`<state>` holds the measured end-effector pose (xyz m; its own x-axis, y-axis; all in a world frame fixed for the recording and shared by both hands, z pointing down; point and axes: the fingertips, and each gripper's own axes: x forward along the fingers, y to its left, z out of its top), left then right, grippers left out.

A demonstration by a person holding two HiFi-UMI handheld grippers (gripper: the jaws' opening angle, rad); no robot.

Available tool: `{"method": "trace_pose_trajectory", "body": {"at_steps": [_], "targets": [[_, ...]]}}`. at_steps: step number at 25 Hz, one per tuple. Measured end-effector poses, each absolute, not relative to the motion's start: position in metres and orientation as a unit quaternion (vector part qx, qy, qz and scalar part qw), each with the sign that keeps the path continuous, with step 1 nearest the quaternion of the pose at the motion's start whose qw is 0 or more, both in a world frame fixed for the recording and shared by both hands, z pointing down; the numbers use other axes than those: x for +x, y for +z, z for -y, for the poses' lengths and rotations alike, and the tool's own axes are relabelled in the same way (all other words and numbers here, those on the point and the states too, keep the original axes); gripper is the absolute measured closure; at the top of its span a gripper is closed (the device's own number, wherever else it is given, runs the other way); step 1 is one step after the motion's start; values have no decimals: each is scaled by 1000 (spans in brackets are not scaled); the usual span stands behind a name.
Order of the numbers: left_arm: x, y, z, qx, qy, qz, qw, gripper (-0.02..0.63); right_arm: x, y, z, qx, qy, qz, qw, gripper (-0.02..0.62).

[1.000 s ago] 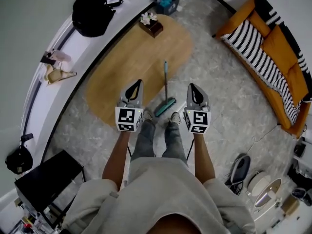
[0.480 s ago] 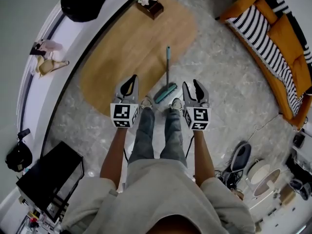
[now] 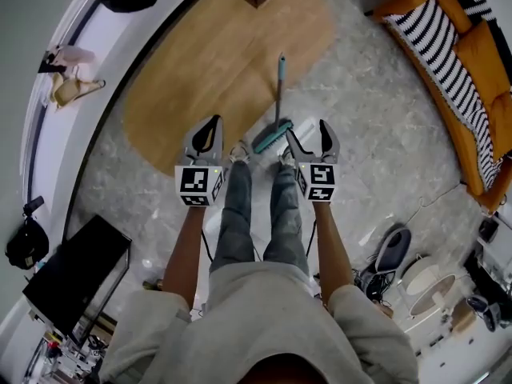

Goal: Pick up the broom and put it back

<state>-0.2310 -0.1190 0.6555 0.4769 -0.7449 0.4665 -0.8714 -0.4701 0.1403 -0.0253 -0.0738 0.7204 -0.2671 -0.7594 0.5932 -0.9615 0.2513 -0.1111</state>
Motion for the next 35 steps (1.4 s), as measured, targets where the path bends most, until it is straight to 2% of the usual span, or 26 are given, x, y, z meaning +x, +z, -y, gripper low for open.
{"method": "trace_pose_trajectory", "body": {"at_steps": [9,17,31,35], "targets": [[-233,679,114,838,178,477,199,609,-39,784,114,556,264,753,232,240],[-241,686,124,833,179,481,206,610,-51,838,159,554,313,730,248,295],[-254,698,127,829,188,482,212,609,-67,874,183,544,337,719,272,430],[-257,701,123,828,194,480,212,609,-63,878,184,553,318,717,281,506]]}}
